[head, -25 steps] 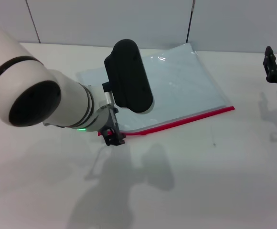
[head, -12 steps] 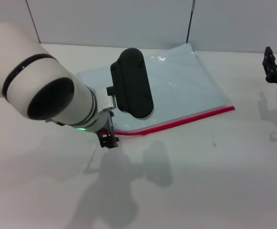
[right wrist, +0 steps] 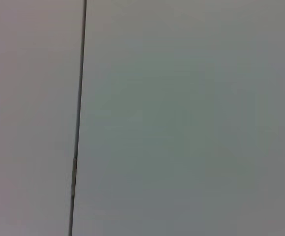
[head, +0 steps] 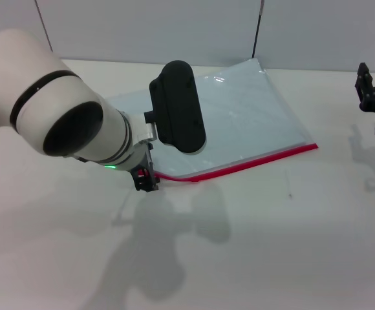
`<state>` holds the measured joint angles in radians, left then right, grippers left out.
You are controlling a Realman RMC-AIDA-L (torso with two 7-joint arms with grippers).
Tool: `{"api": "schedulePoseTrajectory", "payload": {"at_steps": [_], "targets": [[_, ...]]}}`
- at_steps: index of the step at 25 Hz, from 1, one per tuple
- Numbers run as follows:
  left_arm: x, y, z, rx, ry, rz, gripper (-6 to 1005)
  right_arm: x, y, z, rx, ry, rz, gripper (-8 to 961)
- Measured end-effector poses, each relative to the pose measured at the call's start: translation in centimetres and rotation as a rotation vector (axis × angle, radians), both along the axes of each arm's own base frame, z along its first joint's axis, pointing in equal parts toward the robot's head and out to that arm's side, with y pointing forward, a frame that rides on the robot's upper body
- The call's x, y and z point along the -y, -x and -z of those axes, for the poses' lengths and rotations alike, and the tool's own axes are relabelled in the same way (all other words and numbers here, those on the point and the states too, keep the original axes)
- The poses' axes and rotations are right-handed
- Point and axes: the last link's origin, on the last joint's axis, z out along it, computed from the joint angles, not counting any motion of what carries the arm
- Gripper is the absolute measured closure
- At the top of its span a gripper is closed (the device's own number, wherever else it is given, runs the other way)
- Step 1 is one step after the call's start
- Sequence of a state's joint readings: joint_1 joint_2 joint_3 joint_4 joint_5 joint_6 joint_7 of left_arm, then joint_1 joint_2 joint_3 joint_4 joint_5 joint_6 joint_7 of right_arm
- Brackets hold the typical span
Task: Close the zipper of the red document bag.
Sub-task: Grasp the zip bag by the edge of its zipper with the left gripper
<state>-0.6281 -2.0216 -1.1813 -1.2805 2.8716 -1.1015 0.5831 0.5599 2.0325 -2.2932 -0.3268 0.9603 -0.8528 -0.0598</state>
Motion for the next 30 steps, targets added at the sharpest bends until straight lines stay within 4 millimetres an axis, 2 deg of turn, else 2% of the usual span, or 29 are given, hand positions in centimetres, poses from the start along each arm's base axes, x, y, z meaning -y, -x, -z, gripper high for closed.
{"api": "schedulePoseTrajectory", "payload": {"at_steps": [21, 26, 30], "targets": [[-1.4, 0.3, -0.1, 0.015, -0.031, 0.036, 338, -0.2, 0.1, 0.0, 0.003, 0.000, -0.004, 517], [-1.5, 0.7, 0.1, 0.017, -0.033, 0.031, 414, -0.2, 0.1, -0.1, 0.005, 0.000, -0.003, 517], [-1.7, 0.6, 0.2, 0.028, -0.039, 0.033, 586, -0.2, 0.1, -0.1, 0.005, 0.000, -0.003, 517]]}}
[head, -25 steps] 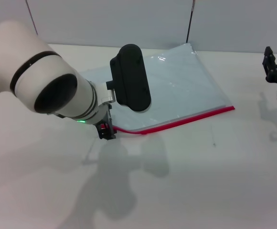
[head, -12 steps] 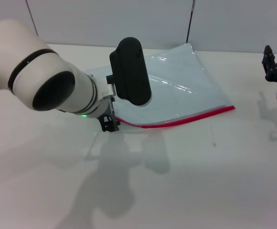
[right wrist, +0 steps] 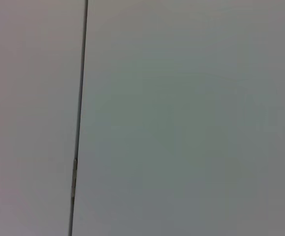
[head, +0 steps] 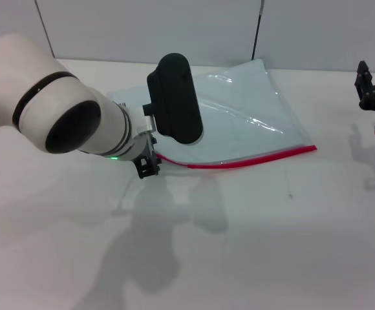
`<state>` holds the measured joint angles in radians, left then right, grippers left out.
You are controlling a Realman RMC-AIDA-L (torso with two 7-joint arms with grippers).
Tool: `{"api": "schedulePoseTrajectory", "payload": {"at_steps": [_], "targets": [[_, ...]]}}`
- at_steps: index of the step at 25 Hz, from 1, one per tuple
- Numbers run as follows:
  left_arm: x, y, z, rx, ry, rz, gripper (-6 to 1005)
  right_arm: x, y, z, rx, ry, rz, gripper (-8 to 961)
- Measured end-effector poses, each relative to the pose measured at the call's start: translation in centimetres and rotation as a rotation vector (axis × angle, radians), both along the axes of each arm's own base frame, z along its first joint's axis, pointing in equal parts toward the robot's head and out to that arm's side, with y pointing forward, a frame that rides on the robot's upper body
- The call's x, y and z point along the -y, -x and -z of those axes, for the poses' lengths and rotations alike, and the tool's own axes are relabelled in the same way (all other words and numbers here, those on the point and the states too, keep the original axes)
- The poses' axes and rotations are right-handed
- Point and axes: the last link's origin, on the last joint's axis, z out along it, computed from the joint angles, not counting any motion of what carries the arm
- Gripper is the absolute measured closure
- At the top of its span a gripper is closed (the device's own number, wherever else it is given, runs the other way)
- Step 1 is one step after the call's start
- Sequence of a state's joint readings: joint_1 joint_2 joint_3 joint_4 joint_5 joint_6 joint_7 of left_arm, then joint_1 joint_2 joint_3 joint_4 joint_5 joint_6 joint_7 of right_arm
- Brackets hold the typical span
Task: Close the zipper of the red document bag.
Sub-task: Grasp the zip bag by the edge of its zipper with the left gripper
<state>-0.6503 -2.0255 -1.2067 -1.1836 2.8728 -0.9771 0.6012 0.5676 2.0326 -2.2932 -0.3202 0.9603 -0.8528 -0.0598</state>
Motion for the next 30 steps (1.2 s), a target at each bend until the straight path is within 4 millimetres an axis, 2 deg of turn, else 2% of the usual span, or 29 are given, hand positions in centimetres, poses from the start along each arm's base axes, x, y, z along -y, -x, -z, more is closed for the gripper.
{"api": "schedulePoseTrajectory", "payload": {"at_steps": [1, 7, 11, 30], "targets": [[-0.02, -0.02, 0.01, 0.002, -0.001, 0.002, 629, 0.00, 0.00, 0.00, 0.000, 0.000, 0.000, 516], [-0.19, 0.09, 0.04, 0.015, -0.012, 0.004, 695, -0.01, 0.04, 0.01, -0.001, 0.000, -0.001, 516], [-0.24, 0.15, 0.10, 0.026, -0.019, 0.006, 840, -0.01, 0.07, 0.02, -0.002, 0.000, -0.002, 517], [-0.33, -0.30, 0.33, 0.091, -0.057, 0.017, 942, -0.02, 0.20, 0.09, -0.006, 0.002, -0.004, 519]]}}
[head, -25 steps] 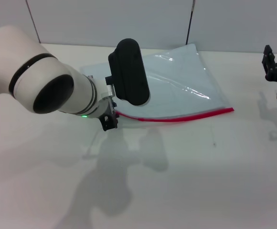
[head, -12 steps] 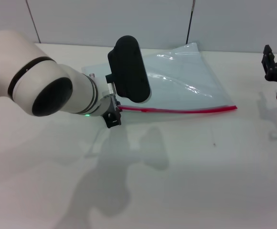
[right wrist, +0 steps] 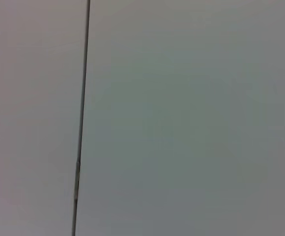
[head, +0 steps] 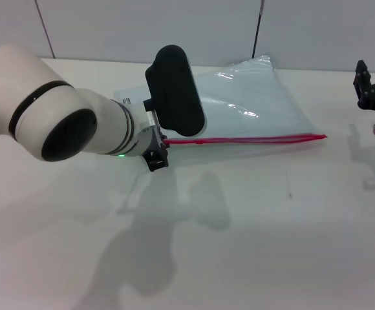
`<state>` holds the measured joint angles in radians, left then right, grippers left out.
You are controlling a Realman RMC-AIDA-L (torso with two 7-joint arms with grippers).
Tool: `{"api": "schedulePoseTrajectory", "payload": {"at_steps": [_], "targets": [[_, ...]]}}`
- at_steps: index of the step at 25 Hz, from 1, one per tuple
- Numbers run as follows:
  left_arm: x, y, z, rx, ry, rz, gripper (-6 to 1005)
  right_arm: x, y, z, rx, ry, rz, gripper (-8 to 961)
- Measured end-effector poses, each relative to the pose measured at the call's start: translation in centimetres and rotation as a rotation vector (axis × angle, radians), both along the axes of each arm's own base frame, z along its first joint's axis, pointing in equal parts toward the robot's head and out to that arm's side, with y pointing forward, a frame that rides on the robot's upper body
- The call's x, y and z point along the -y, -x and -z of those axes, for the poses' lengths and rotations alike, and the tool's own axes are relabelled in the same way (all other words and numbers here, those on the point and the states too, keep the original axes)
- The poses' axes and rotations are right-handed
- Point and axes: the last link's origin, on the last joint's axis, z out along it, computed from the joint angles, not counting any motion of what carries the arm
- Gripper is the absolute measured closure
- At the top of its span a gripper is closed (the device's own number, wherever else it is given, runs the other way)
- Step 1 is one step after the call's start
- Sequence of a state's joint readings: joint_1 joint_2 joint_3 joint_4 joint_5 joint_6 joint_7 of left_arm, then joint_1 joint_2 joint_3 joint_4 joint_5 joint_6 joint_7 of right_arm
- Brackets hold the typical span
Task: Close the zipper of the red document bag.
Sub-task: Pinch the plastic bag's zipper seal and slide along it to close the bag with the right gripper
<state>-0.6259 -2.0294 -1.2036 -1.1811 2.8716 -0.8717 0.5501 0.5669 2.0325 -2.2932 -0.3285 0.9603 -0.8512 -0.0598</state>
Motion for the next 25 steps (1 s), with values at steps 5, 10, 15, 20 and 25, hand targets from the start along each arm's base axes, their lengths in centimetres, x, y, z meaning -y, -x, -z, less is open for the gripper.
{"api": "schedulePoseTrajectory", "payload": {"at_steps": [5, 10, 15, 20, 25], "targets": [[0.1, -0.4, -0.1, 0.023, -0.009, 0.016, 946, -0.1, 0.6, 0.1, -0.006, -0.002, -0.022, 556], [0.6, -1.7, -1.0, 0.086, -0.040, 0.069, 946, -0.4, 1.6, 0.2, -0.027, 0.003, -0.045, 616], [1.1, -2.7, -2.3, 0.132, -0.071, 0.108, 946, -0.5, 2.9, 0.4, -0.061, 0.006, -0.078, 654], [1.6, -2.8, -3.8, 0.160, -0.107, 0.128, 946, -0.8, 4.6, 0.2, -0.098, 0.043, -0.111, 640], [1.7, -3.0, -4.1, 0.170, -0.118, 0.135, 946, -1.4, 6.3, -1.6, -0.172, 0.077, -0.145, 618]]}}
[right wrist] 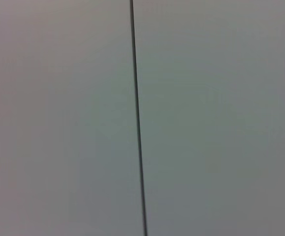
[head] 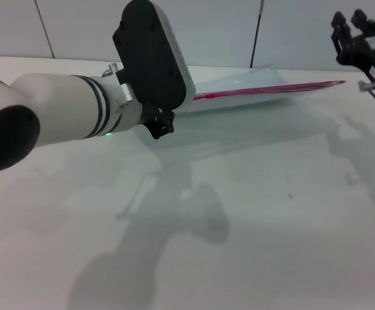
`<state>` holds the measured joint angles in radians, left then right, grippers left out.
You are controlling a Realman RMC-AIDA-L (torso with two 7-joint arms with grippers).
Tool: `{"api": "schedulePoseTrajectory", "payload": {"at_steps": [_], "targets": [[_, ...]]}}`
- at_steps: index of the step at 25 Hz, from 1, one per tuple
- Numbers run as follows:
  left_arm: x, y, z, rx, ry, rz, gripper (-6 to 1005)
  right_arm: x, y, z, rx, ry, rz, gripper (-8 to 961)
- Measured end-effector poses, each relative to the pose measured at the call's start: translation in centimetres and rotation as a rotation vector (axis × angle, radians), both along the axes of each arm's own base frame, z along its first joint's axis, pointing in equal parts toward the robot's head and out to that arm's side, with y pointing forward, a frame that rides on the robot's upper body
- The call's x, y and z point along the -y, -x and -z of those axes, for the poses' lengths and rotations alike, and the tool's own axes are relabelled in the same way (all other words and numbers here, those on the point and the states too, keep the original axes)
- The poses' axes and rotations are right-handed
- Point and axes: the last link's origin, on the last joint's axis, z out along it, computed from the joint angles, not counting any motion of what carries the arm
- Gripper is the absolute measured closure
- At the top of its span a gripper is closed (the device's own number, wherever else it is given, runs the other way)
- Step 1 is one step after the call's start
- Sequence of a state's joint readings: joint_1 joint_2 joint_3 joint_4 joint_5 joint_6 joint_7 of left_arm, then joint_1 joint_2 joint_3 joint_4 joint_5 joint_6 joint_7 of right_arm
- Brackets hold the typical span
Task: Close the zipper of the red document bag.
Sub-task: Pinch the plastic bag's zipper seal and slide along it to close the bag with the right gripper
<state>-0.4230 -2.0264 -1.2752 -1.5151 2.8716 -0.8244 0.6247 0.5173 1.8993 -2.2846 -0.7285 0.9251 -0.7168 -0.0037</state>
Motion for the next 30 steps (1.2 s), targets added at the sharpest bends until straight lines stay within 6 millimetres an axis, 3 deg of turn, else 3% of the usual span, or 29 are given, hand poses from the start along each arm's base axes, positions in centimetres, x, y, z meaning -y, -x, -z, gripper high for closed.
{"api": "schedulePoseTrajectory", "payload": {"at_steps": [13, 23, 30], "targets": [[0.1, -0.8, -0.1, 0.017, -0.009, 0.028, 947, -1.6, 2.4, -1.5, -0.058, 0.213, -0.109, 609], [0.1, -0.6, -0.8, 0.048, -0.060, 0.087, 947, -1.4, 3.4, -0.9, 0.092, 0.323, -0.202, 610], [0.0, -0.9, -0.9, 0.056, -0.070, 0.101, 946, -1.5, 4.2, -2.2, 0.109, 0.390, -0.272, 580]]}}
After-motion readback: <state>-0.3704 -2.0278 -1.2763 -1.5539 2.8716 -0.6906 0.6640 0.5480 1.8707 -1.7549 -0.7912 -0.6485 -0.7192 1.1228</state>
